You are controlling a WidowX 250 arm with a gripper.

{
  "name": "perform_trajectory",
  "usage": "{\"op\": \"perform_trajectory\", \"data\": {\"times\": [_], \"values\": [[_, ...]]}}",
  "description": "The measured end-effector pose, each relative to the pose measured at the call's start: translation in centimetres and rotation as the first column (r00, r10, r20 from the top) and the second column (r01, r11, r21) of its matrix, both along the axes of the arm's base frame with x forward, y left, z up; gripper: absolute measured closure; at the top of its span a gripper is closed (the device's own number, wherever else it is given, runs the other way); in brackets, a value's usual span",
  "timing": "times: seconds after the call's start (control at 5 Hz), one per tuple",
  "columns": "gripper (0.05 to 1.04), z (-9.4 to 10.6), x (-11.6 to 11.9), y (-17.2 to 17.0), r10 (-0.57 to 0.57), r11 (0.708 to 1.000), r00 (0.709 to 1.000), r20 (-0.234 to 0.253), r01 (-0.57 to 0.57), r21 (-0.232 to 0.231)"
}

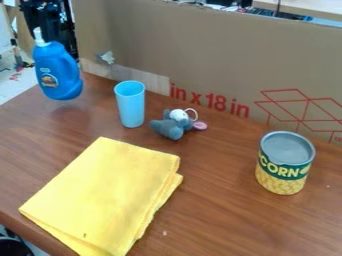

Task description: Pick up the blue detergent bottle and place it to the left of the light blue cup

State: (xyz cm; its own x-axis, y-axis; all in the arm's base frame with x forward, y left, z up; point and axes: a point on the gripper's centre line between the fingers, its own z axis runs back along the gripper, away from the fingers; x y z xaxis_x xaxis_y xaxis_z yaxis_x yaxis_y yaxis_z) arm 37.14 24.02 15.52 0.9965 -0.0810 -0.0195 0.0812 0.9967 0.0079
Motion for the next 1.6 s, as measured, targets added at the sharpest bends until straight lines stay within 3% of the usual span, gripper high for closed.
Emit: {"op": "perform_trajectory", "data": {"times": [0.2,0.6,0.8,1.0,1.2,1.4,1.6], "values": [[0.631,-1.3,0.6,0.1,-0.015,1.0,0.999,-0.032,0.015,-0.016],[0.599,-2.5,1.2,-1.0,-0.044,0.999,0.997,-0.062,0.044,0.0],[0.451,-2.8,1.1,-1.2,-0.033,0.999,0.997,-0.073,0.033,-0.008],[0.164,-2.8,1.3,-1.3,-0.014,1.0,0.998,-0.061,0.013,-0.013],[0.075,-0.1,1.4,-1.7,0.004,1.0,1.0,0.0,-0.004,-0.008],[0.079,3.9,-0.5,-2.1,0.051,0.997,0.997,0.061,-0.054,0.06],[0.081,5.1,-4.9,-3.8,0.078,0.992,0.996,0.038,-0.081,0.093]]}}
